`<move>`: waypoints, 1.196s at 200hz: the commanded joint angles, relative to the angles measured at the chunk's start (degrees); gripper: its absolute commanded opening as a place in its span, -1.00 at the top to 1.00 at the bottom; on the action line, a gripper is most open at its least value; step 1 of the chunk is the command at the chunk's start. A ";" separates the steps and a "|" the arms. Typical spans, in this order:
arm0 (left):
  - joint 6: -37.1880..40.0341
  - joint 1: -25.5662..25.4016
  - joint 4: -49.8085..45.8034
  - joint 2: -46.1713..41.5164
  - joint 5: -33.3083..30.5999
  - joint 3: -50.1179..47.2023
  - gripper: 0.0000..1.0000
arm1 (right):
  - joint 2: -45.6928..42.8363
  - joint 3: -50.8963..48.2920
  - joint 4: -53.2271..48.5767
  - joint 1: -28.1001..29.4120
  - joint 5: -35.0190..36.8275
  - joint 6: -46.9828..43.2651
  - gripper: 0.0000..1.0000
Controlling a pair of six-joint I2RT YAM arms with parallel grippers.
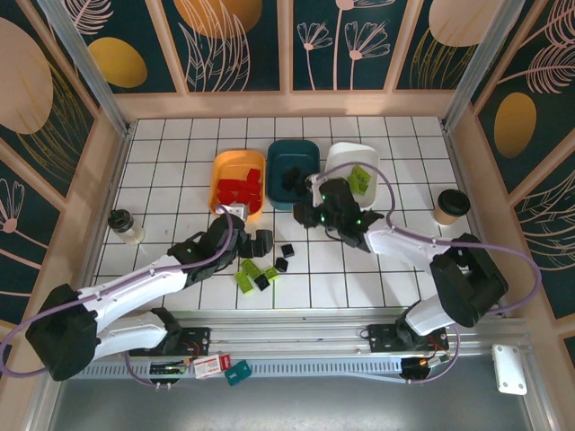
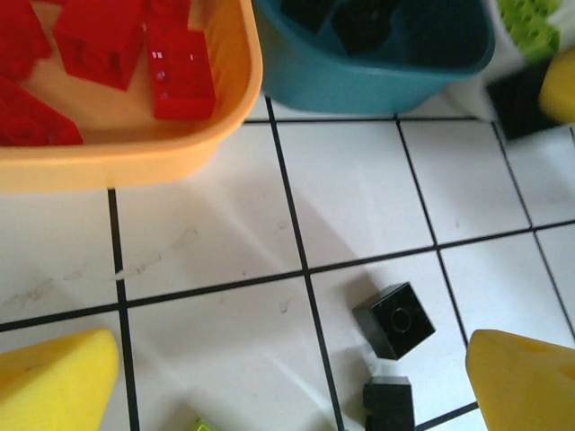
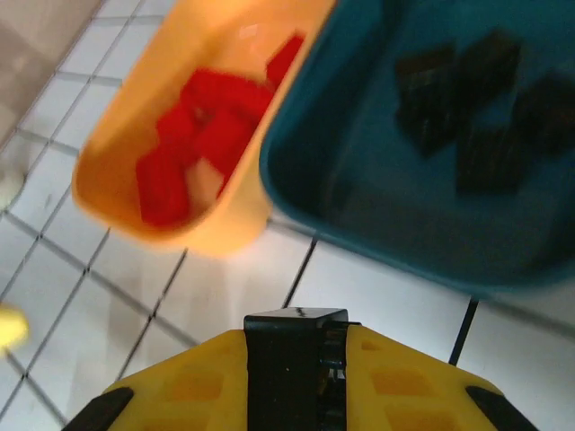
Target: Sort the legos into containers by color
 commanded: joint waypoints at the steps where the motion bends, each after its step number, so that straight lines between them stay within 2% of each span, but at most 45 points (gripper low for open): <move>1: 2.09 0.24 0.92 2.78 3.06 1.36 -0.97 | 6.51 7.30 0.07 -2.29 1.38 -2.03 0.66; 29: 3.10 -0.13 -0.61 6.20 3.90 4.04 -0.97 | 15.38 15.65 -1.05 -4.39 1.20 -2.36 0.54; 34: 3.29 -0.20 -0.91 6.83 3.79 4.52 -0.97 | 16.61 16.98 -1.36 -4.58 1.25 -2.40 0.45; 53: 3.35 -0.46 -2.15 7.89 3.03 5.56 -0.96 | 19.96 20.95 -2.84 -5.00 1.47 -2.51 -0.06; 73: 2.83 -0.47 -2.32 6.39 2.11 5.12 -0.97 | 18.59 20.31 -2.24 -4.86 1.13 -2.23 -0.27; 100: 1.46 -0.47 -2.48 2.58 -0.64 3.62 -0.98 | 11.47 13.81 -1.31 -2.79 2.84 -1.77 -0.33; 129: -0.25 -0.46 -2.14 -2.64 -3.93 1.22 -0.97 | 3.17 3.57 -1.73 2.52 5.93 0.31 -0.35; 158: -1.13 -0.47 -1.68 -7.81 -6.43 -1.19 -0.97 | -1.00 -5.23 -2.23 7.61 8.48 4.67 -0.36; 191: -1.80 -0.46 -1.70 -8.47 -6.25 -2.51 -0.97 | -0.67 -9.60 1.00 11.60 9.02 7.44 -0.37; 239: -2.83 -0.47 -0.56 -8.36 -4.72 -3.77 -0.98 | 4.56 -7.99 2.48 15.12 13.24 7.51 -0.41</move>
